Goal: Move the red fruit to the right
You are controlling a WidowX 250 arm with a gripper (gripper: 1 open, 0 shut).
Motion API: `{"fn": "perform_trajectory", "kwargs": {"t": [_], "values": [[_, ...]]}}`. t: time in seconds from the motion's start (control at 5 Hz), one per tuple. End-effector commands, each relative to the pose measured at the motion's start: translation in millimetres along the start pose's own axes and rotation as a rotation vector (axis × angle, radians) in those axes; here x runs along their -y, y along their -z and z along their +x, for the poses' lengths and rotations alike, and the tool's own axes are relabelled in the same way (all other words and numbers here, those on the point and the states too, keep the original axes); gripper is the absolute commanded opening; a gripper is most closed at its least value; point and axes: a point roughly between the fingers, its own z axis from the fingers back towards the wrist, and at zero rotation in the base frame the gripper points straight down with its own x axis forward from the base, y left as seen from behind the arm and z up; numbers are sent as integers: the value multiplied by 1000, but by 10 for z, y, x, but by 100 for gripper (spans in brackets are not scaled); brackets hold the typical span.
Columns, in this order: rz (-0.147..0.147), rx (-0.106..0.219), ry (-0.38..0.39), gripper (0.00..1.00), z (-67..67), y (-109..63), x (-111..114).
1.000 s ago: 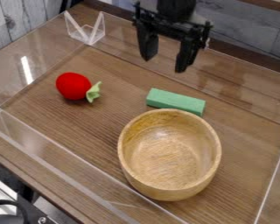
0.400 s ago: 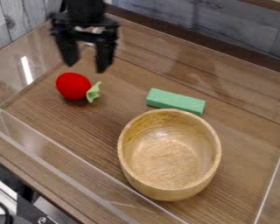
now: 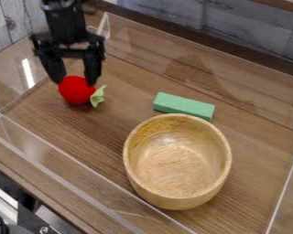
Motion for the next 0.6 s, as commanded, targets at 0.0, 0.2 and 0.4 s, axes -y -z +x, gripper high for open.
{"fn": "perform_trajectory", "kwargs": {"t": [0.0, 0.2, 0.4], "values": [[0, 47, -31, 100, 114, 99, -67], [-16, 51, -43, 100, 228, 40, -242], [-31, 48, -57, 100, 345, -34, -387]]}}
